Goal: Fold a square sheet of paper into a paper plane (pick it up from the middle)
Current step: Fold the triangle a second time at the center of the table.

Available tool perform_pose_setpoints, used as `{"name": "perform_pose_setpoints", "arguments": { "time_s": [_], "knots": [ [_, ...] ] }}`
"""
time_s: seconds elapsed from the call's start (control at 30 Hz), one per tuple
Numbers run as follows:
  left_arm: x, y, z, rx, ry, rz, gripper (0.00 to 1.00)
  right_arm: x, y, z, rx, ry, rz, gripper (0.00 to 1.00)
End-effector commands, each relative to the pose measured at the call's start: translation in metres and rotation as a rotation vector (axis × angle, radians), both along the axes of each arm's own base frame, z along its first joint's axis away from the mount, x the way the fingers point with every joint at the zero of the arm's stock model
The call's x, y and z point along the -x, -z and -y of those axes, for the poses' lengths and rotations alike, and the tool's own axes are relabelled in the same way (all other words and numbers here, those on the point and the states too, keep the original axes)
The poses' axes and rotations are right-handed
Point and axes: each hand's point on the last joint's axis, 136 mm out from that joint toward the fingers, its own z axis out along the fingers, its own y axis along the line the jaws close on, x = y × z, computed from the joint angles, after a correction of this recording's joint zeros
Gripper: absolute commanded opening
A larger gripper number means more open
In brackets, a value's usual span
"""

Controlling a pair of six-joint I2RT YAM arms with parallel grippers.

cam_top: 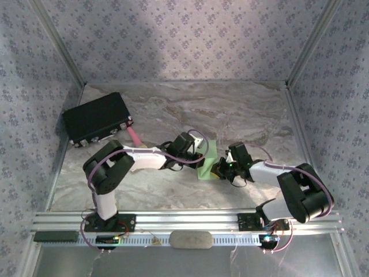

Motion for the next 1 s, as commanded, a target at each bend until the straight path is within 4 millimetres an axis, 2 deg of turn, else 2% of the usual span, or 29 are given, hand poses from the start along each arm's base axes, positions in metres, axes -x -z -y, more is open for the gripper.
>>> {"name": "perform_pose_setpoints", "arguments": {
  "time_s": [0.0,0.33,0.63,0.77,0.97],
  "knots": [
    [-0.005,0.009,-0.003,-0.045,0.024,0.005,0.03,0.008,0.012,0.008,0.052,-0.004,-0.042,0.08],
    [-0.004,0.021,-0.005,-0.082,0.051,-0.006,0.03,0.007,0.01,0.006,0.05,-0.017,-0.036,0.09],
    [0.013,0.044,-0.019,-0.092,0.015,-0.107,0.02,0.0,-0.003,0.002,0.042,-0.064,0.001,0.12],
    [0.02,0.042,-0.018,-0.04,-0.041,-0.171,0.01,-0.004,-0.013,0.0,0.036,-0.068,0.025,0.13],
    [0.019,0.039,-0.02,0.001,-0.162,-0.22,0.01,-0.003,-0.02,-0.002,0.012,-0.055,0.042,0.14]
  ]
}}
